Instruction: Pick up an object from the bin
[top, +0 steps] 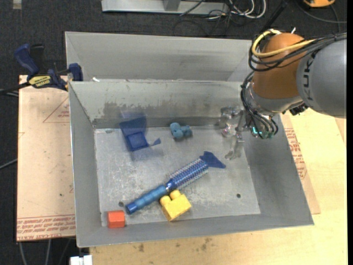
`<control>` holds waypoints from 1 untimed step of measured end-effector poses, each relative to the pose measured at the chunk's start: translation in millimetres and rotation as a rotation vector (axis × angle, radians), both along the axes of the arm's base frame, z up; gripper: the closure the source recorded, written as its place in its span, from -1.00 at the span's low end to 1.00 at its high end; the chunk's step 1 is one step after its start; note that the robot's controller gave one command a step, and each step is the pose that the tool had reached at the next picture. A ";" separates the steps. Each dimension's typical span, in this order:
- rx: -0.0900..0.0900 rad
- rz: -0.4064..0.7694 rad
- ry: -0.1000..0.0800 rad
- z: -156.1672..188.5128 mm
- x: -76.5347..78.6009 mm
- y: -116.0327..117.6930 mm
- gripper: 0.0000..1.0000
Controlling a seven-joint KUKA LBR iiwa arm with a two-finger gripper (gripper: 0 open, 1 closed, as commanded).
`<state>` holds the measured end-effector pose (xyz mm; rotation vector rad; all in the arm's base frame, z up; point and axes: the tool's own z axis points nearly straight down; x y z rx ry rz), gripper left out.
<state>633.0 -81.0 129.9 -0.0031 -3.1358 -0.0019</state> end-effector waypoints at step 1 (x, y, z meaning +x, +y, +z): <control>0.003 0.284 -0.004 -61.4 -32.7 60.6 -1.00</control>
Offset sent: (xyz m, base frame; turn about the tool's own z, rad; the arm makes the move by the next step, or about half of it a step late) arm -0.0320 0.0580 -0.0599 -0.2836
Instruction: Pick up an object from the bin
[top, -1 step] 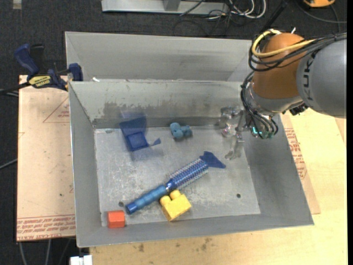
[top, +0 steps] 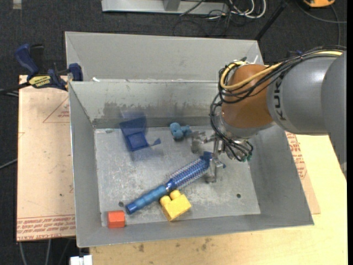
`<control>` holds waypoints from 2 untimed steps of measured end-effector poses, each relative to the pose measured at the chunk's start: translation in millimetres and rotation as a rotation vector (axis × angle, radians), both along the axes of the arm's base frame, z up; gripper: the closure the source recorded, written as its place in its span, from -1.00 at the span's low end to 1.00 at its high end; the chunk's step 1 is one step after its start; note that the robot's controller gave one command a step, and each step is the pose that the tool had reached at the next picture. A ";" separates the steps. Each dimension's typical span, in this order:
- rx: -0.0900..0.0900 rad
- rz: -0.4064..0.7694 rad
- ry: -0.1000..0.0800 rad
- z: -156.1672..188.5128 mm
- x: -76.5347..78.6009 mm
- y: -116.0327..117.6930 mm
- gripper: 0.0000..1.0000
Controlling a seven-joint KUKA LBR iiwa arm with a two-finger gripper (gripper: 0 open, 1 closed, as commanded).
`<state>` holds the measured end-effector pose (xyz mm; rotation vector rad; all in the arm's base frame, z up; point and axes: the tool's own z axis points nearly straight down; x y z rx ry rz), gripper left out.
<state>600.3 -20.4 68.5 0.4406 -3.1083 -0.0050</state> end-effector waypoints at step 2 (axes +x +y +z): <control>-0.001 0.112 -0.005 36.2 -23.5 42.8 -1.00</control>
Offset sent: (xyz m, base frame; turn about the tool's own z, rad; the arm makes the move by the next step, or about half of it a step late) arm -0.0226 0.0350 0.0315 -0.0892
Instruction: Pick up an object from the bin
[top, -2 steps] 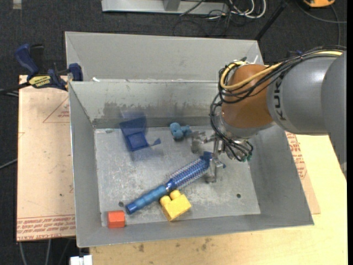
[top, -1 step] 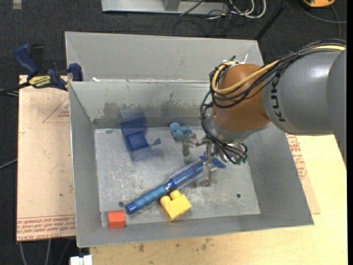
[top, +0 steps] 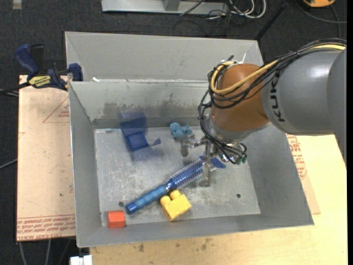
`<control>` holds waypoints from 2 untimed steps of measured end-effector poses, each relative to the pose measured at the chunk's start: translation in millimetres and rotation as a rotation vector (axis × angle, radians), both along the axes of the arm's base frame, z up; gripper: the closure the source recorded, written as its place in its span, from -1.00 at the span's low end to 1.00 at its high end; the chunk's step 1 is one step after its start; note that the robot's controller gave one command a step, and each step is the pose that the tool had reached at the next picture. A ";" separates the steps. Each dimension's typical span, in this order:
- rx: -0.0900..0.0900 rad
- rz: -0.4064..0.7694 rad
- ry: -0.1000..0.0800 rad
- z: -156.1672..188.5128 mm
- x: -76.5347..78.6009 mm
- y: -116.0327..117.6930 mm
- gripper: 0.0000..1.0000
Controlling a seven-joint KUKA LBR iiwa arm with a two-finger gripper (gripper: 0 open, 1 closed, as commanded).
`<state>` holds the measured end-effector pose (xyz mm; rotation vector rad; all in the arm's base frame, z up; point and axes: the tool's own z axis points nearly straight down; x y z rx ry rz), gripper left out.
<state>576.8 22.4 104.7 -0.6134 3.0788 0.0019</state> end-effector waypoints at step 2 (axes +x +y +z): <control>0.001 0.103 0.002 -35.7 -9.0 0.3 -1.00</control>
Offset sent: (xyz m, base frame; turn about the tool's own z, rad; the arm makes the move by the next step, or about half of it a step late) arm -0.0093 -0.0014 -0.0347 -0.1056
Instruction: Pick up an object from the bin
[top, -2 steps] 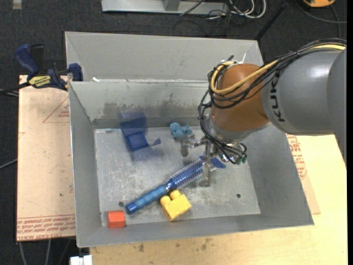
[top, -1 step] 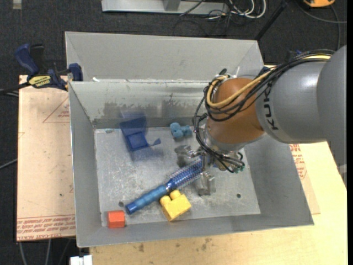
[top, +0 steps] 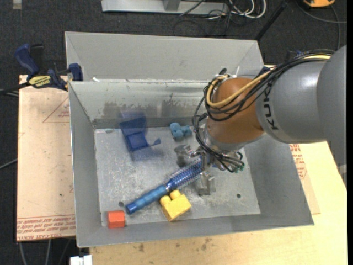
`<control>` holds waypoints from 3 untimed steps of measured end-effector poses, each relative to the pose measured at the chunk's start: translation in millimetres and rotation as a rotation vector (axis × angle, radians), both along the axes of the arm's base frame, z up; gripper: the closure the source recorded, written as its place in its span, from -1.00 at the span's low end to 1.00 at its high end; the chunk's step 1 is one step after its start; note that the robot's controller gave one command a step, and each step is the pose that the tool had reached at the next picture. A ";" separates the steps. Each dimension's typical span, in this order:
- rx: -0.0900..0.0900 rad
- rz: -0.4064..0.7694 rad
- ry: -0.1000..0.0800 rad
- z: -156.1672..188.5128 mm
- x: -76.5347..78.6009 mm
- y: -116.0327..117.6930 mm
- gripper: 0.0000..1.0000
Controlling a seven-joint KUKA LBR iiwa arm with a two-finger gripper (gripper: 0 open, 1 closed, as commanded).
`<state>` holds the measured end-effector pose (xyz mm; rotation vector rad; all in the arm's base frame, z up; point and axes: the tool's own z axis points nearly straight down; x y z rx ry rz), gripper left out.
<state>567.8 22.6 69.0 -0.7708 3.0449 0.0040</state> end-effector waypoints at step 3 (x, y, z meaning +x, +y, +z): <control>-0.002 -0.001 -0.004 63.3 2.2 1.9 1.00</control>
Offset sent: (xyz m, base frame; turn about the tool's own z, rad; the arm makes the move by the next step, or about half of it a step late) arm 0.0000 0.0000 0.0000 0.0000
